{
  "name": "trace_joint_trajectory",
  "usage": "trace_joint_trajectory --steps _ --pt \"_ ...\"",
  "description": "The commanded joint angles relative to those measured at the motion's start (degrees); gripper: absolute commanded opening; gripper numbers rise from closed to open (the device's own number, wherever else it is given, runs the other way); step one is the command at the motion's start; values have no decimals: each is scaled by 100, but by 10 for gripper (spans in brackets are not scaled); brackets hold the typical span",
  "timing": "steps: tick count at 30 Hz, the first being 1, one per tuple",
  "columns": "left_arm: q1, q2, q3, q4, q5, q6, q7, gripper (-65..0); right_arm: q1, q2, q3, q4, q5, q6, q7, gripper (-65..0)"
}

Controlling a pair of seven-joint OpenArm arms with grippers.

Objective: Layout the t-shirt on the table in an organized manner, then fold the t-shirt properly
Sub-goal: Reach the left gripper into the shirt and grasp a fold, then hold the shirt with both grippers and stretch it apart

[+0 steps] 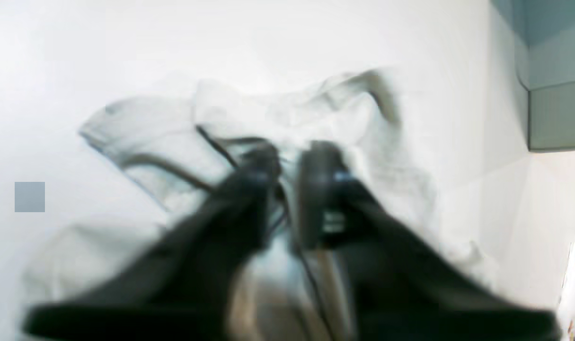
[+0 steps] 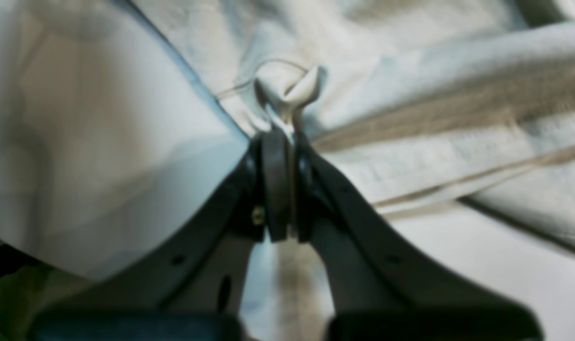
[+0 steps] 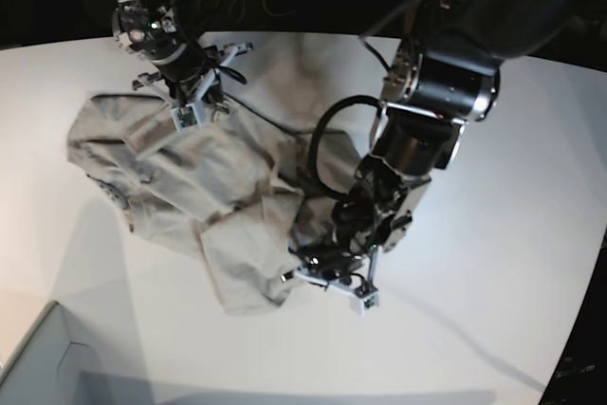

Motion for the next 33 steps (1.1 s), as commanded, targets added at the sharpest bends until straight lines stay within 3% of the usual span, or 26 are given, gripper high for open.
trace_joint_trajectory --steps 1,7,10,15,24,29,33 --pt "-195 38 -16 88 -3 -78 -108 -650 -31 0 -8 74 21 40 -71 -650" --pt "-195 12 -16 246 -56 -87 -46 -650 -31 0 -8 74 21 40 -71 -650" --pt "-28 -85 -8 862 -540 -52 24 -650 -23 0 -8 74 21 40 -71 -650" --pt "552 -691 -8 2699 -1419 -34 517 -650 -31 26 18 223 21 40 -71 -650" --pt "1466 -2186 -69 5275 -2236 -34 771 -650 -128 44 326 1568 29 40 -62 -650" --pt "2618 -2757 -983 6374 -2447 -34 780 -650 -330 35 537 2236 47 40 -44 -650" --pt "3620 -2898 -1898 7042 -2474 -34 780 -650 -515 35 634 2720 47 40 -27 -650"
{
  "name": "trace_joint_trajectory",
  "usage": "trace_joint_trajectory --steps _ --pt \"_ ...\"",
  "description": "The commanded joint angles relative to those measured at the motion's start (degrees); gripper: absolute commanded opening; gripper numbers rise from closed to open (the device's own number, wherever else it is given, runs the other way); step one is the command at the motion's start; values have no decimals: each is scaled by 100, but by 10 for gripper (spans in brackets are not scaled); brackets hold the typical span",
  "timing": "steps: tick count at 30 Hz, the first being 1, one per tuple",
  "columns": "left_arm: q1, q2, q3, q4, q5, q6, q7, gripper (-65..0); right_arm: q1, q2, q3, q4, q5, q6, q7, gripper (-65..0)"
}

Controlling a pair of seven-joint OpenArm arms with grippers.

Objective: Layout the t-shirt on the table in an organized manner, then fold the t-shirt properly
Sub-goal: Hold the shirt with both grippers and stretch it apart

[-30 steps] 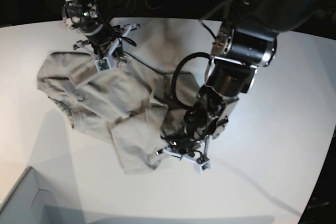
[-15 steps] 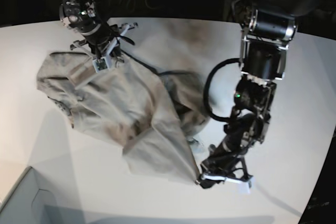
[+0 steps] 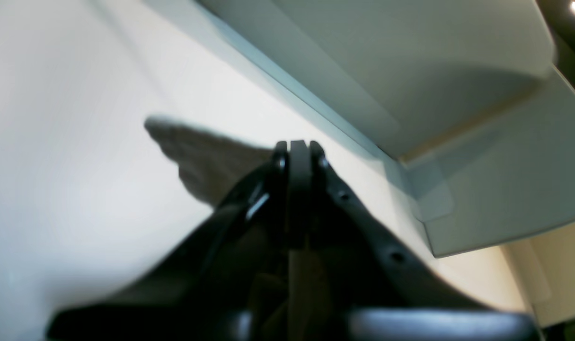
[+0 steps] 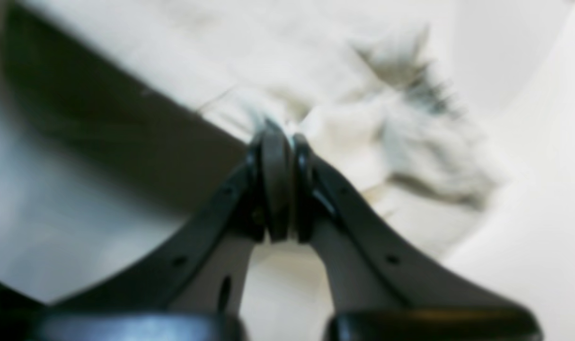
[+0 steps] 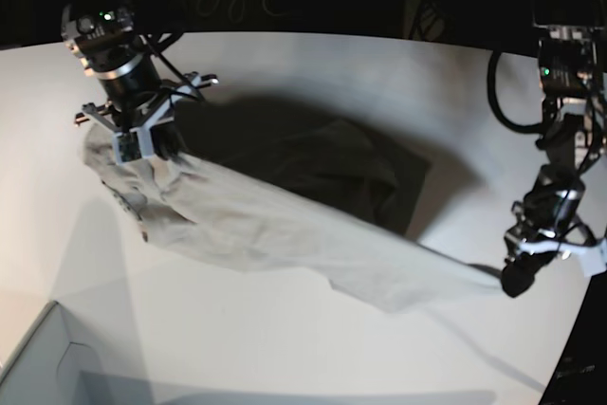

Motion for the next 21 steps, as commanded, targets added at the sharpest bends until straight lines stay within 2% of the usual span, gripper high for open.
trace_joint_trajectory --steps 1,5,11,16,21 --pt "144 -81 -249 260 -74 -43 -168 -650 -56 20 30 154 -10 27 78 -650" --pt "1129 7 -934 691 -74 -78 -168 -650 -188 20 30 207 -10 44 78 -650" --pt "1885 535 -1541 533 -39 -96 -168 -650 -443 20 -5 154 -1 53 78 -650" --pt "2122 614 -1585 269 -47 -105 -186 -650 -636 20 -14 -4 -1 53 87 -650" --pt "2184 614 -1523 -21 -30 -105 -168 -645 -812 11 -84 -74 -1 53 465 -650"
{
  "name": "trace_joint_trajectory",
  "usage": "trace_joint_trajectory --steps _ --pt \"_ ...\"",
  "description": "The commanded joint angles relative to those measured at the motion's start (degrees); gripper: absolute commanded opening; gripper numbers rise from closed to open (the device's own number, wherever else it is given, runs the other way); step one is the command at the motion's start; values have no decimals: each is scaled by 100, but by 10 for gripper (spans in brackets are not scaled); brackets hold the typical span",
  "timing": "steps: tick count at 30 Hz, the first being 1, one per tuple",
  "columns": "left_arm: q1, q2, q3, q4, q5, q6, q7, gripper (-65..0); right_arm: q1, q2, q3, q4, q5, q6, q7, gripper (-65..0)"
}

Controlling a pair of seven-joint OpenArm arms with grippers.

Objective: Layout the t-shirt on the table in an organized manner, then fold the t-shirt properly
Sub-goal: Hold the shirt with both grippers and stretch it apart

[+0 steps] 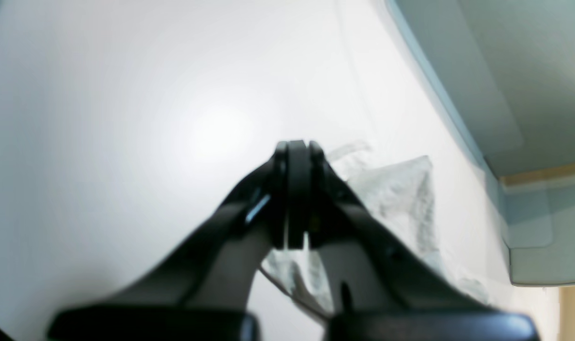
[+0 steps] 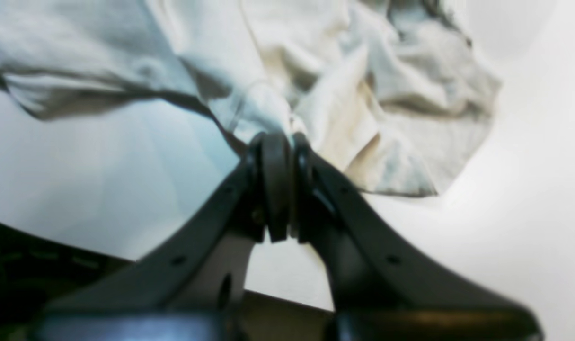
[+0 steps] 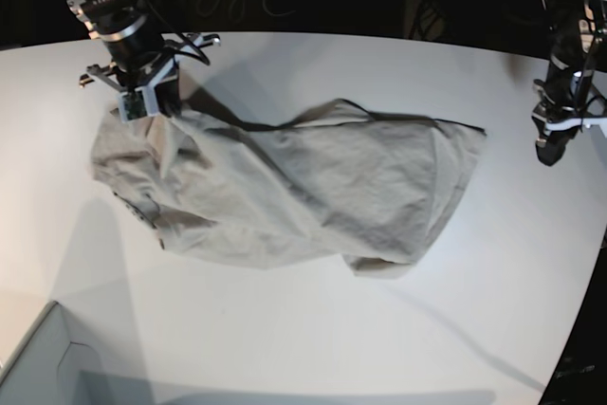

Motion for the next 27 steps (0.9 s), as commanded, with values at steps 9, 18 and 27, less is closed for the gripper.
trace_joint_trajectory --steps 9,18,27 --pt "-301 -72 541 -819 -52 -10 -52 -356 -65 13 -93 -97 56 53 133 -650" --pt "-978 -72 1218 -1795 -34 -19 -52 -226 -65 13 -93 -168 56 53 124 -650" --pt "-1110 -72 1341 -1856 -34 -28 -105 -650 -56 40 -58 -168 56 53 133 -650"
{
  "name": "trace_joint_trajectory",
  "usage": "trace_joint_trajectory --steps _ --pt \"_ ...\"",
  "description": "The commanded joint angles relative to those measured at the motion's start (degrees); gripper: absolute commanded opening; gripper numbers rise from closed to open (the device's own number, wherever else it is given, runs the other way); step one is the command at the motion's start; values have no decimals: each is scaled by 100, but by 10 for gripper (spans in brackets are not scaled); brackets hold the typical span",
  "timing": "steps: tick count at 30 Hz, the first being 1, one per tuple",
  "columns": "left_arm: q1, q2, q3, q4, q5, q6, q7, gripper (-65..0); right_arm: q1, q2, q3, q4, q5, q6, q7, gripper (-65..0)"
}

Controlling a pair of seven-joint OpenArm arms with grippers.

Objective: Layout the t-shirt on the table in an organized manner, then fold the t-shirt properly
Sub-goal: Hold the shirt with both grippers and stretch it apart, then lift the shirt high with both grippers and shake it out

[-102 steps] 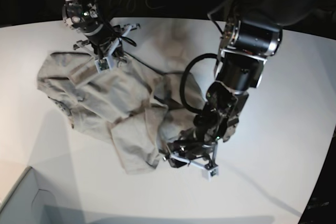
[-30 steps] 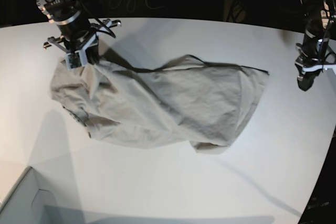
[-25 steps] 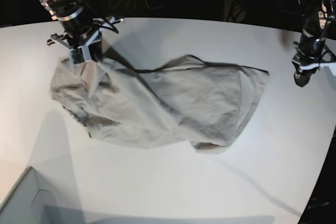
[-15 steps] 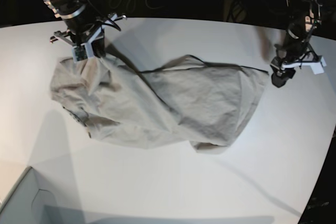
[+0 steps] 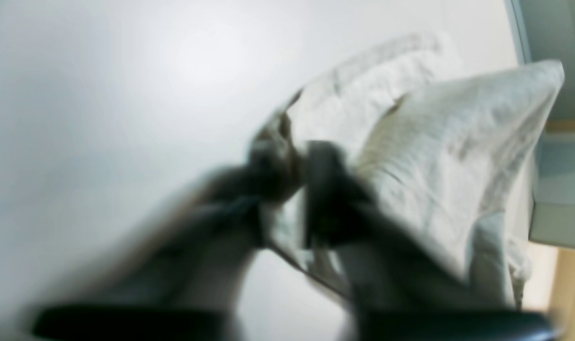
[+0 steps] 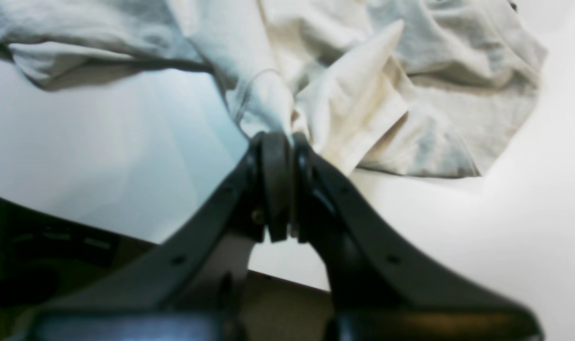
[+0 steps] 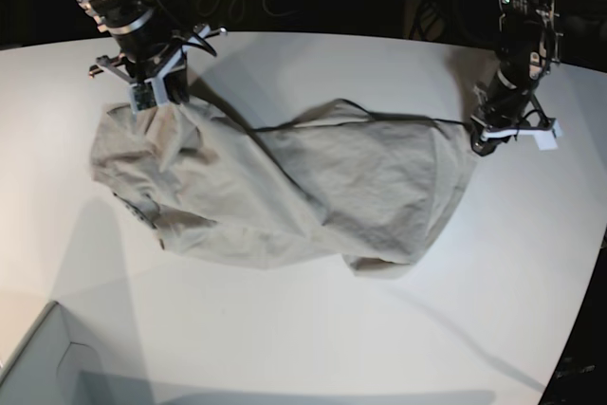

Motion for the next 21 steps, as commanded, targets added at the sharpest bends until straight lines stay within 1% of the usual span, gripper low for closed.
trace_joint_trajectory --steps 1,3,4,6,8,12,14,16,17,21 --pt "-41 -99 -23 109 -63 -74 -79 -650 -4 22 21 88 56 51 142 -650" --pt "-15 -108 -85 284 -80 -74 -88 -632 32 22 21 88 56 51 150 -650" --pt "3 -108 -252 487 -71 -74 -79 -649 40 31 38 97 56 51 168 -650" --pt "144 -90 -568 953 -63 -74 -44 -650 49 31 135 167 56 51 256 -650" --pt "275 -81 -885 1533 -63 -74 -44 -650 128 22 205 282 56 51 564 -650" --pt "311 -108 -1254 2667 -54 -74 -35 -650 304 -4 513 536 56 51 1091 -650" --pt "284 -160 -1333 3106 -45 -74 -26 -650 471 -4 680 589 56 51 1320 -650" --pt "275 -371 -1307 3484 -45 -65 -26 -650 708 -57 900 616 56 51 1548 -650" --pt "249 -415 -1307 3625 -45 -65 -26 -650 840 -110 1005 616 56 51 1654 -650" --pt "-103 -503 -1342 4003 -45 -39 -26 -650 1526 -250 1418 616 56 51 2111 -650"
